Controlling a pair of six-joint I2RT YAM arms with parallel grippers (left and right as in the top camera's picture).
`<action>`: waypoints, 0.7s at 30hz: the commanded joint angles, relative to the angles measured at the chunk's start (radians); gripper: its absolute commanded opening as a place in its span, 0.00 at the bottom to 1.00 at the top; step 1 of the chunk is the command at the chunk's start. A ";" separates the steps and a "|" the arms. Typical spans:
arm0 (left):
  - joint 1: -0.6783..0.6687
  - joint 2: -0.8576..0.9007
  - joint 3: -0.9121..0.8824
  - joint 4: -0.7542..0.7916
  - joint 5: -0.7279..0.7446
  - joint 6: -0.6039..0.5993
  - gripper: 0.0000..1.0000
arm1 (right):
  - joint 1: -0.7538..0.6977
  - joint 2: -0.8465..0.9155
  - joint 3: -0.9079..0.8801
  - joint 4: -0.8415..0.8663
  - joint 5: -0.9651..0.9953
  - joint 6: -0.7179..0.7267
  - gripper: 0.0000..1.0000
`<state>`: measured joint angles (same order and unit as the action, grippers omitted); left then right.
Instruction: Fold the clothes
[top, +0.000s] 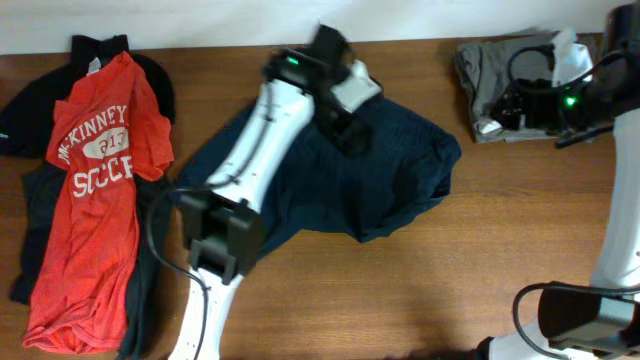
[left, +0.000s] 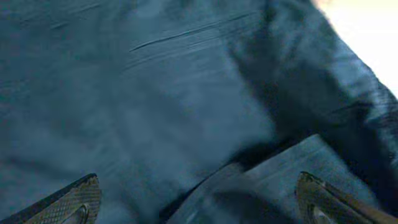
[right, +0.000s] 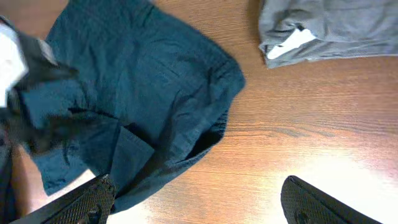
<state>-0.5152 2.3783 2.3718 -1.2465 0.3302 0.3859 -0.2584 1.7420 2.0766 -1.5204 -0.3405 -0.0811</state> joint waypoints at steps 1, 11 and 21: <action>-0.060 -0.007 -0.034 0.028 -0.115 -0.013 0.99 | -0.018 0.002 0.005 0.003 -0.018 0.009 0.90; -0.127 0.097 -0.034 -0.019 -0.110 -0.108 0.99 | -0.018 0.002 0.005 0.003 -0.018 0.009 0.91; -0.138 0.124 -0.031 -0.163 -0.123 -0.152 0.01 | -0.017 0.002 0.005 0.002 -0.018 0.009 0.91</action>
<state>-0.6525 2.4832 2.3390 -1.3758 0.2089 0.2733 -0.2726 1.7420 2.0766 -1.5169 -0.3416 -0.0792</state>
